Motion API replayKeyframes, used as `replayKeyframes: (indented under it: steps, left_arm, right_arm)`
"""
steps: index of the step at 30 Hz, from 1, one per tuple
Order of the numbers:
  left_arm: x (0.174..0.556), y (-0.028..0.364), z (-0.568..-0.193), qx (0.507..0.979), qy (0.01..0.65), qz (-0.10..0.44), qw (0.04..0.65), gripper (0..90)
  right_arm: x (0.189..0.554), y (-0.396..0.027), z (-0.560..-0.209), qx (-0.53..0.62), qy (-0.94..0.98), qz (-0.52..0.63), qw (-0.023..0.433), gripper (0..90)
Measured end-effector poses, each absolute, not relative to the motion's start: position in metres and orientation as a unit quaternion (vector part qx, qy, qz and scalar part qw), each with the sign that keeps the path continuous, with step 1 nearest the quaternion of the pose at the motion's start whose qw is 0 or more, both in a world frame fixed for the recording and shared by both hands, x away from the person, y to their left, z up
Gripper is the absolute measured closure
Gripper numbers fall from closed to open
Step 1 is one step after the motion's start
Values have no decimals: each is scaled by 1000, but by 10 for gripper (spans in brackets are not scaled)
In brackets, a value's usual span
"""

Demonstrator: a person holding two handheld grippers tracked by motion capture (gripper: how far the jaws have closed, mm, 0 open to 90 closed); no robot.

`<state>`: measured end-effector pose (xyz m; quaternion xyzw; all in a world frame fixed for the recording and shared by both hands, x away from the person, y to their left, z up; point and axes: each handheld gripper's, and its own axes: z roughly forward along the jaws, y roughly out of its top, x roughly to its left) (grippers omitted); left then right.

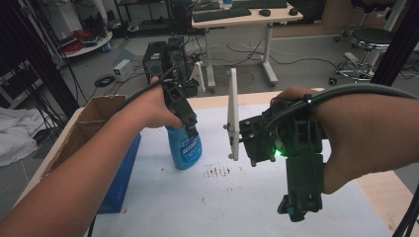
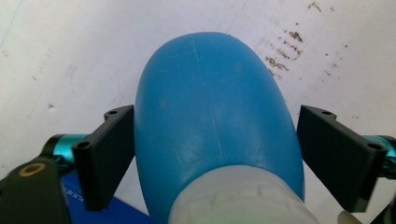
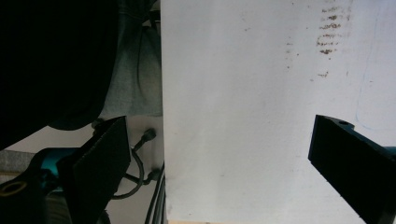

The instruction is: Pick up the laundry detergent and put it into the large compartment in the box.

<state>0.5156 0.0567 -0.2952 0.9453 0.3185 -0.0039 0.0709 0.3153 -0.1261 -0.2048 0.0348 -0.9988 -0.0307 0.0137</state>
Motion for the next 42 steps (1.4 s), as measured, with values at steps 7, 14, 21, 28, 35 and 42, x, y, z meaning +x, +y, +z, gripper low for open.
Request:
replayKeyframes:
  steps: [7, 14, 21, 28, 35, 42]
  left_arm:
    - [516, 54, -296, 945, 318, -4, 72, 218]
    - [515, 54, -294, 946, 317, -4, 71, 269]
    - [515, 57, -292, 945, 318, -1, 72, 306]
    - [515, 56, -294, 946, 317, -1, 69, 322]
    - [516, 55, -294, 946, 317, 0, 68, 336]
    - [517, 53, -294, 946, 319, 1, 58, 346]
  right_arm:
    - [316, -126, -209, 34, -999, -28, 17, 51]
    - [316, -124, -211, 36, -999, -25, 21, 51]
    - [317, -124, -212, 35, -999, -24, 20, 51]
    - [317, -122, -212, 36, -999, -25, 21, 51]
    - [319, -123, -213, 34, -999, -27, 21, 51]
    - [321, -124, -216, 33, -999, -26, 23, 51]
